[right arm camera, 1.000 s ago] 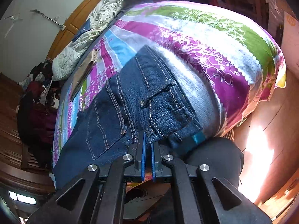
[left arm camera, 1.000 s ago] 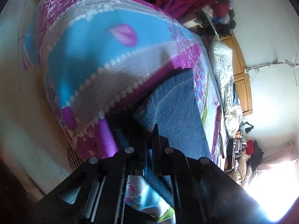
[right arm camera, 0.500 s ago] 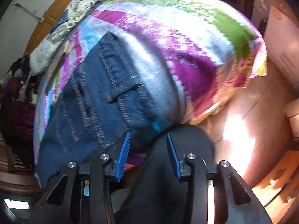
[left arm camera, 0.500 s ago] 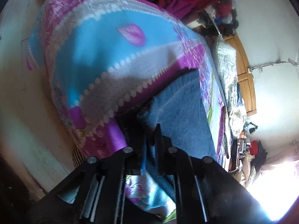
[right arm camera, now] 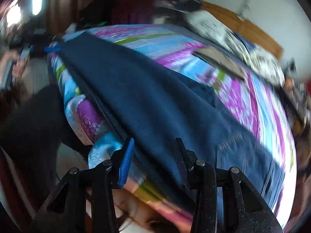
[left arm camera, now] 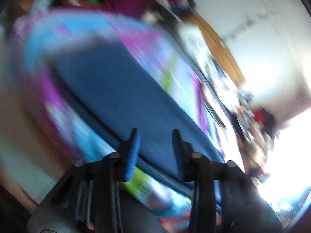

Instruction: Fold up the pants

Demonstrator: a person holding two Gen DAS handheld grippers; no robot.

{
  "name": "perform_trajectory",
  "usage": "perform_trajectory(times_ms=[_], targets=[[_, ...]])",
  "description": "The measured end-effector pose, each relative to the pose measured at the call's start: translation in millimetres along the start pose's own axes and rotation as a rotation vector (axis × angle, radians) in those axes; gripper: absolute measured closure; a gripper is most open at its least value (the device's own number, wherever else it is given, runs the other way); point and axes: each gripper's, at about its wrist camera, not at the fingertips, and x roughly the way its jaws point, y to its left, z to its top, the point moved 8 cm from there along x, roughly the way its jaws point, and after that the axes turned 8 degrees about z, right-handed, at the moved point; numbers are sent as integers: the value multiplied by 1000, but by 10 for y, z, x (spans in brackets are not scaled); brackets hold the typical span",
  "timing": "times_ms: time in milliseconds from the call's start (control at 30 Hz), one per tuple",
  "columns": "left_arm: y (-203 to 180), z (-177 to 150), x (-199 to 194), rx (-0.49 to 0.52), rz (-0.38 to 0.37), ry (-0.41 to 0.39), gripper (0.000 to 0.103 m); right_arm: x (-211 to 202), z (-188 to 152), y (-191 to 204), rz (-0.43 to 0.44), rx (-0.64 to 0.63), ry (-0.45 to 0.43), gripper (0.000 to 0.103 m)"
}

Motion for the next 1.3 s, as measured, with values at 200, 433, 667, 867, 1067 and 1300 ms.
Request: perform_trajectory(times_ms=[200, 433, 667, 867, 1067, 1300], targets=[[-205, -791, 614, -40, -78, 203, 60, 521, 92, 332, -117, -368, 82, 65], [-149, -742, 607, -76, -135, 173, 60, 669, 23, 458, -179, -474, 117, 73], [-140, -826, 555, -102, -163, 165, 60, 495, 44, 531, -204, -449, 61, 99], [-93, -818, 534, -137, -191, 163, 60, 602, -156, 628, -135, -494, 134, 92], [-65, -833, 517, -136, -197, 162, 60, 211, 304, 179, 155, -166, 39, 74], [-26, -844, 500, -159, -217, 161, 60, 1005, 747, -1568, -111, -93, 117, 58]])
